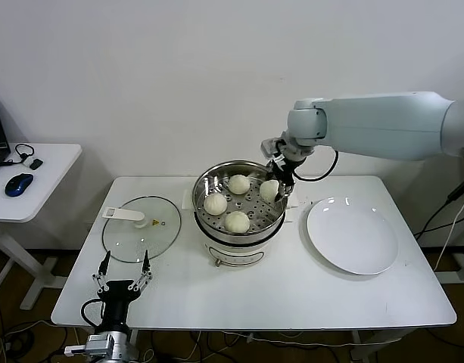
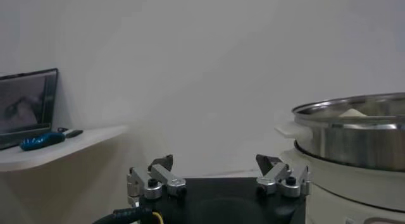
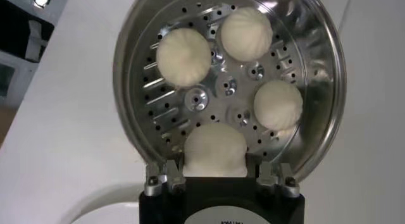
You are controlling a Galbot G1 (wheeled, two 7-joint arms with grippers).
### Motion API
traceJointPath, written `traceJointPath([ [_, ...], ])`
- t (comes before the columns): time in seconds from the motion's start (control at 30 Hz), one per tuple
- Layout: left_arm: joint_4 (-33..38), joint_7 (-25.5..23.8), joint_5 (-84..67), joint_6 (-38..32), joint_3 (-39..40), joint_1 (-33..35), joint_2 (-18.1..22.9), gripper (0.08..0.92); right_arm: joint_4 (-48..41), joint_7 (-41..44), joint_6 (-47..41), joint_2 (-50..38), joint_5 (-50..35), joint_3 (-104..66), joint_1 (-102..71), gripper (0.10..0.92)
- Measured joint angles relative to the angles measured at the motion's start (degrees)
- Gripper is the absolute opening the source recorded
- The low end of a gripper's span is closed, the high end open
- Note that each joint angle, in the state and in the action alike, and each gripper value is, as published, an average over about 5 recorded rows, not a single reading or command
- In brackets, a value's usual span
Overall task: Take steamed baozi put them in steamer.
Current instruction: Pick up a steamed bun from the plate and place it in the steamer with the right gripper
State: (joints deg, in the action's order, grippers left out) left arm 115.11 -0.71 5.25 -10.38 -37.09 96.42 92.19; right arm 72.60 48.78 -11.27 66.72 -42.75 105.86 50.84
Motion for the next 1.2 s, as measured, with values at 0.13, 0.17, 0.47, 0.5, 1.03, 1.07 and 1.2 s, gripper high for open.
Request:
traceJointPath([
  [0.13,-0.06,0.01,-0.14,-0.05,-0.14,-0.06,0.0,0.823,-2.11,-0.21,-0.22,0.94,0.37,-0.52,-2.25,0.644],
  [0.17,-0.07,0.02,-0.19,-0.06,-0.17,-0.07,0.0,0.823,-2.52,-0.29,-0.29,1.08,0.42,-0.63,-2.75,0.644],
  [0.47,-0.13,0.03,-0.44,-0.12,-0.3,-0.15,0.0,0.823,-4.94,-0.99,-0.75,2.48,0.91,-1.68,-6.51,0.643],
  [0.5,-0.13,0.03,-0.49,-0.14,-0.35,-0.15,0.0,0.823,-5.16,-1.05,-0.77,2.61,1.0,-1.72,-6.79,0.644],
  [1.03,0.33,0.12,-0.92,-0.47,-0.74,0.01,0.0,0.823,-6.71,-2.07,-0.88,3.23,0.1,-2.89,-8.63,0.811],
  [1.07,0.42,0.12,-0.92,-0.46,-0.75,0.02,0.0,0.823,-6.66,-2.07,-0.85,3.16,-0.11,-2.91,-8.57,0.815],
  [1.2,0.79,0.09,-0.94,-0.36,-0.83,0.15,0.0,0.823,-6.15,-1.82,-0.68,2.58,-1.13,-2.66,-7.74,0.822],
])
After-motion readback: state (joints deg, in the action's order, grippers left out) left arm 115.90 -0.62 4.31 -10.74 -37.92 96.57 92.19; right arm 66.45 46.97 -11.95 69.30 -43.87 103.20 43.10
